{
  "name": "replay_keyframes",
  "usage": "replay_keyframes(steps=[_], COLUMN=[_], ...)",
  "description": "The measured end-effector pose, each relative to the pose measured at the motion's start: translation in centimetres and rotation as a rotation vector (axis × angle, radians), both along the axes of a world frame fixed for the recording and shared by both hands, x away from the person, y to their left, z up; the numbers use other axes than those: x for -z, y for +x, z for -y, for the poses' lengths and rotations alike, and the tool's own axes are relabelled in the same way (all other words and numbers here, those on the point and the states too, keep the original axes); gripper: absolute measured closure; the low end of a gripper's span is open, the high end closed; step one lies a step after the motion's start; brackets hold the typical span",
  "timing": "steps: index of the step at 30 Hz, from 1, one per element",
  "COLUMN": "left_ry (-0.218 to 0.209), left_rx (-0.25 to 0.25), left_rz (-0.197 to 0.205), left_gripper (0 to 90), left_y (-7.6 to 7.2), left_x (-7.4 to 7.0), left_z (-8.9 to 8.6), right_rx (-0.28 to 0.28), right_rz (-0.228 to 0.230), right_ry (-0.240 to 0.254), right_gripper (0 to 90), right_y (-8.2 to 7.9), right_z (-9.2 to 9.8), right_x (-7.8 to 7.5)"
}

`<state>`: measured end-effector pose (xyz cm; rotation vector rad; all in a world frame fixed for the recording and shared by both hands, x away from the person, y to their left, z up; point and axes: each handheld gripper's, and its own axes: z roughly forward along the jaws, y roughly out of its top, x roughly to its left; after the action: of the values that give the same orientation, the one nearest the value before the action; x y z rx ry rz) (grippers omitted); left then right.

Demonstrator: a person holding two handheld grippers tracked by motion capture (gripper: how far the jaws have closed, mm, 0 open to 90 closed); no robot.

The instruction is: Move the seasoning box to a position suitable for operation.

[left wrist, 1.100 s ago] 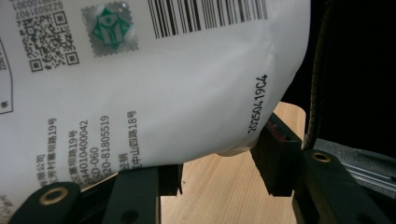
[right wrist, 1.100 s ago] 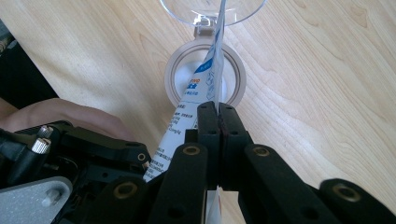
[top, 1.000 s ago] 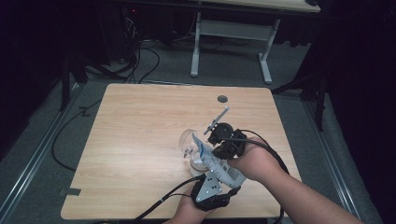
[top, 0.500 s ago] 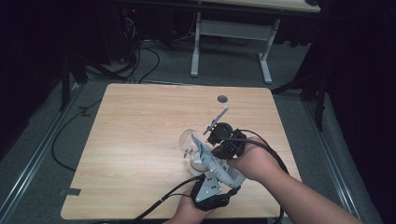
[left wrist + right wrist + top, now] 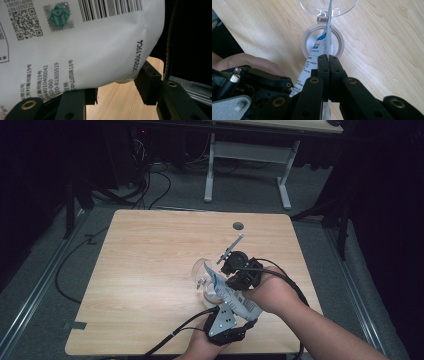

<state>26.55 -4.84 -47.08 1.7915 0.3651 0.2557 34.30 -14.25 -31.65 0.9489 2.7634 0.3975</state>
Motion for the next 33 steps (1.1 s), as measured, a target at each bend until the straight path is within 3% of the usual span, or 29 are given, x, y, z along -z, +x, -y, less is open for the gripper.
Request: replay_keyframes(steps=[33], left_ry=[-0.008], left_rx=[0.002], left_rz=[-0.004], left_gripper=[56.7], left_y=[0.00], left_x=[-0.11], left_z=[-0.08], right_rx=[-0.007], right_rz=[0.005], right_ry=[-0.002], right_gripper=[89.8], right_y=[0.12], right_z=[-0.20], right_x=[0.07])
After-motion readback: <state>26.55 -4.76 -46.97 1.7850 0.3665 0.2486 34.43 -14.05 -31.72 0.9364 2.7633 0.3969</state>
